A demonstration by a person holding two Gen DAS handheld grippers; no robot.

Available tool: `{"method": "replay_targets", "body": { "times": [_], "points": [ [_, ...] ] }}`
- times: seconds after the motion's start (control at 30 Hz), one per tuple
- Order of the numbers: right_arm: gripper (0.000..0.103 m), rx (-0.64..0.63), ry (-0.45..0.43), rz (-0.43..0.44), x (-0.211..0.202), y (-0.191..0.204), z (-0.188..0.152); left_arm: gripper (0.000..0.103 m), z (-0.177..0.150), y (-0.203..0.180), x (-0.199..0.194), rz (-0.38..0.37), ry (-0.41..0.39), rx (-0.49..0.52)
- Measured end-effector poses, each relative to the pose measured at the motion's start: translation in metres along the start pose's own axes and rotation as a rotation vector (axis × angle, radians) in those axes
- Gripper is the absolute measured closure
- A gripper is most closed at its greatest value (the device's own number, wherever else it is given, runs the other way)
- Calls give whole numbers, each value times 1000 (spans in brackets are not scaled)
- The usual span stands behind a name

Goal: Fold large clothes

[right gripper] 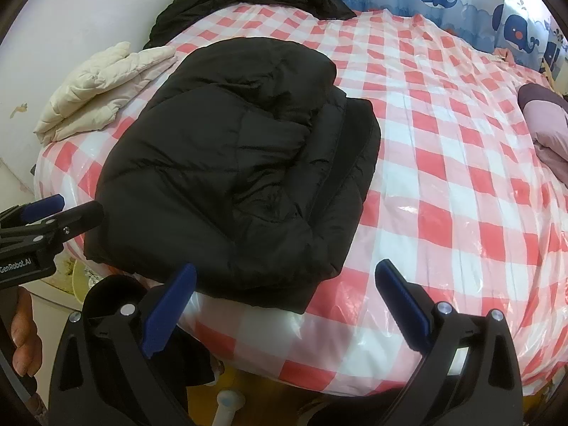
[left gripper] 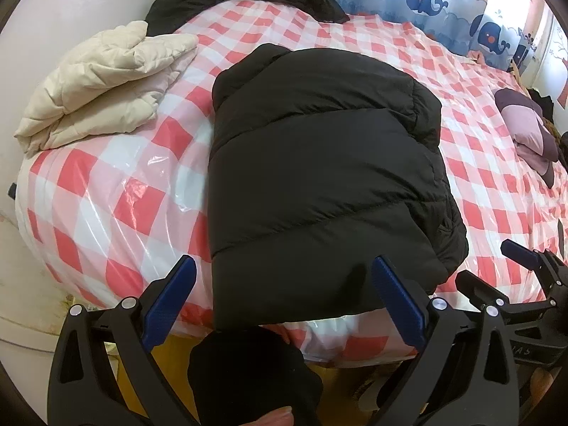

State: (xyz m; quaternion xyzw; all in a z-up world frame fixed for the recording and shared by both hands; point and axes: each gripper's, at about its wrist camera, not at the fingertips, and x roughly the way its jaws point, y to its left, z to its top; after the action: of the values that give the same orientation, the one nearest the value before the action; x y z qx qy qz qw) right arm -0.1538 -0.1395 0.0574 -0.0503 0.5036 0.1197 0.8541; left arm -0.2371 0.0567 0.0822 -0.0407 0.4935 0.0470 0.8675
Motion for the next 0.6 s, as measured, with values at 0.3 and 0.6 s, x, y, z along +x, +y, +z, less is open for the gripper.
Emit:
{"method": "replay_targets", "body": {
  "times": [0.3,0.6],
  "points": [
    [6,-2,6,4,4,2,-1,8,-3,-6,-4,9,-12,12],
    [6,-8,13,3,7,4,-1,8,-4,-4,-4,-7,-12,9]
  ]
}}
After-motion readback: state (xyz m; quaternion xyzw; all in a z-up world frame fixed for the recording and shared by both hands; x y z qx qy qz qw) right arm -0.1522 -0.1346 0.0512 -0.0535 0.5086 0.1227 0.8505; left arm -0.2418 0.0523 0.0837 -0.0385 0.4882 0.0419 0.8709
